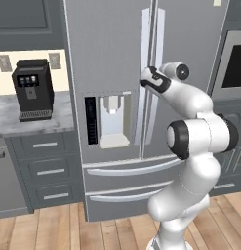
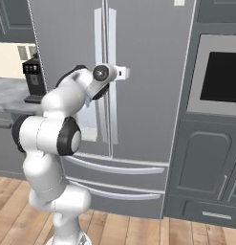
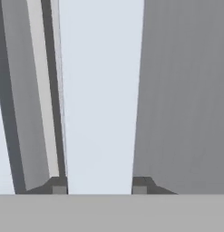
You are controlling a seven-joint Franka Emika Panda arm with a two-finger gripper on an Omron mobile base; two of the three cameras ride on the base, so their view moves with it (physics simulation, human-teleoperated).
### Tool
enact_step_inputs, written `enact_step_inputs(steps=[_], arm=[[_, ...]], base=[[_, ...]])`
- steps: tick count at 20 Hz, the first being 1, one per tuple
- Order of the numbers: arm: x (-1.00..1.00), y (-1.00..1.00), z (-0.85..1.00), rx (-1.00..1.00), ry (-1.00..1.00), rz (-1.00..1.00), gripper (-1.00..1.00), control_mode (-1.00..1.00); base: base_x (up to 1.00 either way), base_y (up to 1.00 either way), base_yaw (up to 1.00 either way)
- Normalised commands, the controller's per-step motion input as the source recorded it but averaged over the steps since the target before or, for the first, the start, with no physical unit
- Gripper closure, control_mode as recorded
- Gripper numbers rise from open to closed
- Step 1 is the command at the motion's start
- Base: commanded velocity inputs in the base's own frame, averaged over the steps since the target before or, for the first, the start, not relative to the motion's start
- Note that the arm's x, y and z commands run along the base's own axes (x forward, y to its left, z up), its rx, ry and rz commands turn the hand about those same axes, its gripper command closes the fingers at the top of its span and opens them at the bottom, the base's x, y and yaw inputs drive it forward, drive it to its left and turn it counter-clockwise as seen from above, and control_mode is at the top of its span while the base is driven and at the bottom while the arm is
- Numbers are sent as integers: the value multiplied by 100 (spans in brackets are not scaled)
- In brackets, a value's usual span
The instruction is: Take the donuts from the fridge and place them on the empty tray on the dining counter.
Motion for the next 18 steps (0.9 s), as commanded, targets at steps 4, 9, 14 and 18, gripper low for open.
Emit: enact_step_inputs(steps=[4, 9, 14, 18], arm=[[-74, -48, 22, 0, 5, 1, 100, -100], [-79, -83, 16, 0, 4, 9, 100, -100], [-81, -100, 6, 5, 0, 15, 100, -100], [-69, -100, 3, 7, 0, 13, 100, -100]], base=[[0, 0, 0], [0, 0, 0], [0, 0, 0], [0, 0, 0]])
